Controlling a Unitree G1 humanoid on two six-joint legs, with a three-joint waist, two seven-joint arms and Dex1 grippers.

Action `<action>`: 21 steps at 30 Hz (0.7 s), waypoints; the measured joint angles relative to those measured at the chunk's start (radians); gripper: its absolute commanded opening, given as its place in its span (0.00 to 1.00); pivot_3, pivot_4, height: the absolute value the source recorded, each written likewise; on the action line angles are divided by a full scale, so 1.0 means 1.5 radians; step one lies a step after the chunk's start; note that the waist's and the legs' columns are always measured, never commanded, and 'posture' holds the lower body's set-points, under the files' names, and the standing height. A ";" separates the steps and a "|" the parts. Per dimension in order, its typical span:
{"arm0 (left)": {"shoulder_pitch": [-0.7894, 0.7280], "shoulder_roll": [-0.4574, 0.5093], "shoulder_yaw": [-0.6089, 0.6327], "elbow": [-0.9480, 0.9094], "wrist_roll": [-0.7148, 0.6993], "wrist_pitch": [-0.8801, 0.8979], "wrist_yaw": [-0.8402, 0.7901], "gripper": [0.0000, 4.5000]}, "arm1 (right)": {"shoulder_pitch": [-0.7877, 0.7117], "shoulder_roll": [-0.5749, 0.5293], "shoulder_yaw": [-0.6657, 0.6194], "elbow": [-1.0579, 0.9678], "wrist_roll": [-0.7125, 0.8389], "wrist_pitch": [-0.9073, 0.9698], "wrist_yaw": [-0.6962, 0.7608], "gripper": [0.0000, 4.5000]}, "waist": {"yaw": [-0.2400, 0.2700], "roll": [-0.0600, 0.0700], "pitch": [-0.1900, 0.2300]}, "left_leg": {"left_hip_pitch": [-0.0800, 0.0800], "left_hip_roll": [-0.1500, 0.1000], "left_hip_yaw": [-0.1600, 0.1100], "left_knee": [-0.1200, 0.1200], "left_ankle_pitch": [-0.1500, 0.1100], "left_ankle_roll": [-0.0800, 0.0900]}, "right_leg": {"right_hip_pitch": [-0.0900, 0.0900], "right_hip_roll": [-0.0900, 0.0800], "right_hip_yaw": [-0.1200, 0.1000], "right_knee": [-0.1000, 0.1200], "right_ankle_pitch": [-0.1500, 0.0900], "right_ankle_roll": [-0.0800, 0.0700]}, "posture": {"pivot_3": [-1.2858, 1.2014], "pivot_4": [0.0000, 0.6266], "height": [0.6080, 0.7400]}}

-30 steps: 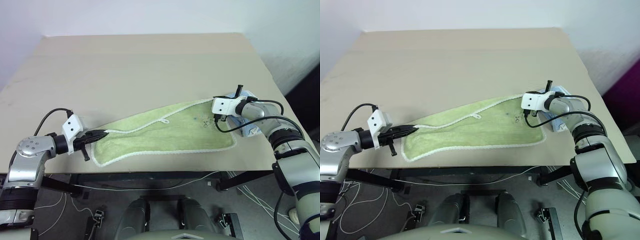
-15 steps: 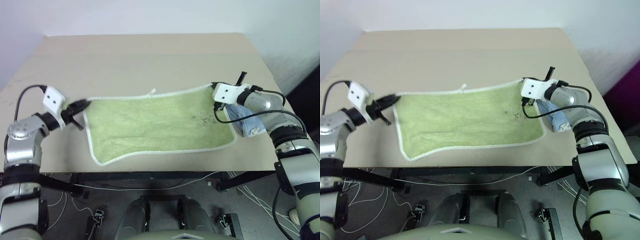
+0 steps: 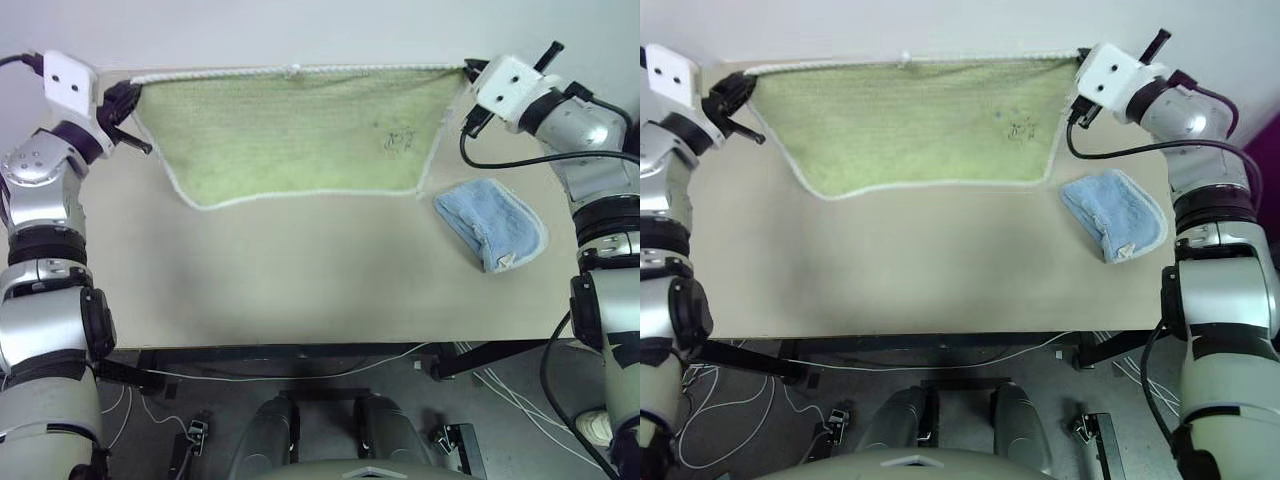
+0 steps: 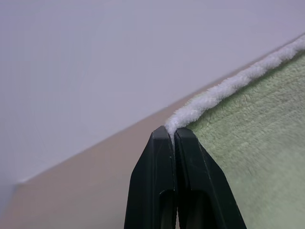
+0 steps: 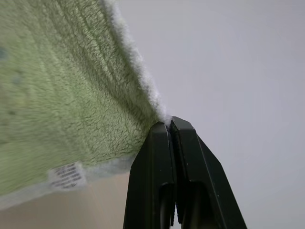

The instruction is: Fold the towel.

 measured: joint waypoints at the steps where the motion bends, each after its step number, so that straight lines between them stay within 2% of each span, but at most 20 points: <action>1: 0.003 0.011 0.001 -0.003 -0.002 -0.005 -0.021 0.00 | 0.025 -0.011 -0.019 -0.051 0.038 0.013 0.040 0.01 | -0.003 0.000 0.000 | 0.000 0.000 -0.001 0.000 0.000 0.000 | 0.000 0.000 0.000 0.000 0.000 0.000 | 0.52 0.24 1.00; 5: 0.072 0.048 0.023 -0.053 -0.042 0.017 -0.114 0.00 | 0.162 -0.046 -0.062 -0.248 0.171 0.103 0.171 0.01 | -0.007 0.000 0.000 | 0.000 0.000 -0.001 0.001 -0.001 0.001 | 0.000 0.000 0.000 0.000 0.000 0.000 | 0.52 0.24 1.00; 8: 0.202 0.062 0.043 -0.161 -0.096 0.069 -0.202 0.00 | 0.294 -0.082 -0.080 -0.381 0.241 0.195 0.244 0.01 | -0.008 0.000 0.000 | -0.001 0.000 -0.001 0.001 -0.002 0.003 | 0.000 -0.001 0.000 0.001 0.000 0.000 | 0.52 0.24 1.00; 14: 0.479 0.104 0.073 -0.405 -0.197 0.233 -0.324 0.00 | 0.494 -0.140 -0.126 -0.551 0.326 0.336 0.322 0.01 | -0.007 0.000 0.000 | -0.001 0.001 -0.001 0.001 -0.002 0.004 | 0.000 -0.002 0.001 0.001 0.000 0.000 | 0.52 0.24 1.00; 17: 0.584 0.134 0.095 -0.494 -0.234 0.330 -0.357 0.00 | 0.567 -0.158 -0.139 -0.608 0.361 0.395 0.359 0.01 | -0.006 0.000 0.000 | 0.000 0.001 -0.001 0.001 -0.002 0.004 | 0.000 -0.002 0.001 0.000 0.000 0.000 | 0.52 0.24 1.00; 21: 0.688 0.152 0.118 -0.582 -0.252 0.388 -0.383 0.00 | 0.650 -0.195 -0.168 -0.668 0.400 0.454 0.415 0.01 | 0.001 0.001 0.000 | 0.002 0.001 -0.001 0.001 -0.002 0.004 | 0.003 -0.002 0.001 -0.002 0.000 0.000 | 0.52 0.24 1.00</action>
